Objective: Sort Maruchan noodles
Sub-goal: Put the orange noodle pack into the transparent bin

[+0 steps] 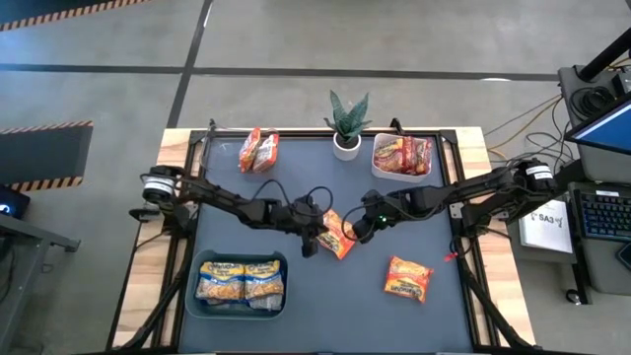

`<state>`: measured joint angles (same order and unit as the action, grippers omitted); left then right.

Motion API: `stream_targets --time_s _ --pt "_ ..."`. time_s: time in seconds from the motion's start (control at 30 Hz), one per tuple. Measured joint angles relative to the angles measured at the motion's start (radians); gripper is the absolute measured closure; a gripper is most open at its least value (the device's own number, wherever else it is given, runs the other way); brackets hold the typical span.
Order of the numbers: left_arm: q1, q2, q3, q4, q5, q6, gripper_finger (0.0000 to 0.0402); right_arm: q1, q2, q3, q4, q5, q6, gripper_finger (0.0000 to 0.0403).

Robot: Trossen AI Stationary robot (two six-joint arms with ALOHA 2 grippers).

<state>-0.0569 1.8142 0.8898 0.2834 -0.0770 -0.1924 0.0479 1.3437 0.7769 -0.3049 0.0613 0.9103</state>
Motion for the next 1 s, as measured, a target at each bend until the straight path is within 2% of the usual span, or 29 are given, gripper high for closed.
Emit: stream_targets --time_s 0.17,0.3,0.47,0.6,0.77,1.0 --pt "-0.002 0.016 0.000 0.003 0.001 0.000 0.0402 0.000 0.000 0.000 -0.007 -0.034 0.040 0.0347" --pt "-0.001 0.011 0.000 -0.039 0.001 -0.004 0.0402 0.015 0.000 -0.003 -0.004 -0.058 0.059 0.0287" --pt "-0.001 0.001 0.000 -0.091 0.003 -0.005 0.0402 0.024 0.000 -0.021 0.011 -0.032 0.067 0.0211" --pt "-0.001 -0.001 0.000 -0.110 0.004 -0.004 0.0402 0.024 0.000 -0.070 0.107 -0.030 0.067 0.0166" --pt "-0.001 -0.001 0.000 -0.120 0.002 -0.004 0.0402 0.024 0.000 -0.163 0.318 -0.035 0.079 0.0131" --pt "-0.003 -0.008 0.001 -0.130 0.001 -0.002 0.0402 0.020 0.001 -0.266 0.512 -0.034 0.084 0.0113"
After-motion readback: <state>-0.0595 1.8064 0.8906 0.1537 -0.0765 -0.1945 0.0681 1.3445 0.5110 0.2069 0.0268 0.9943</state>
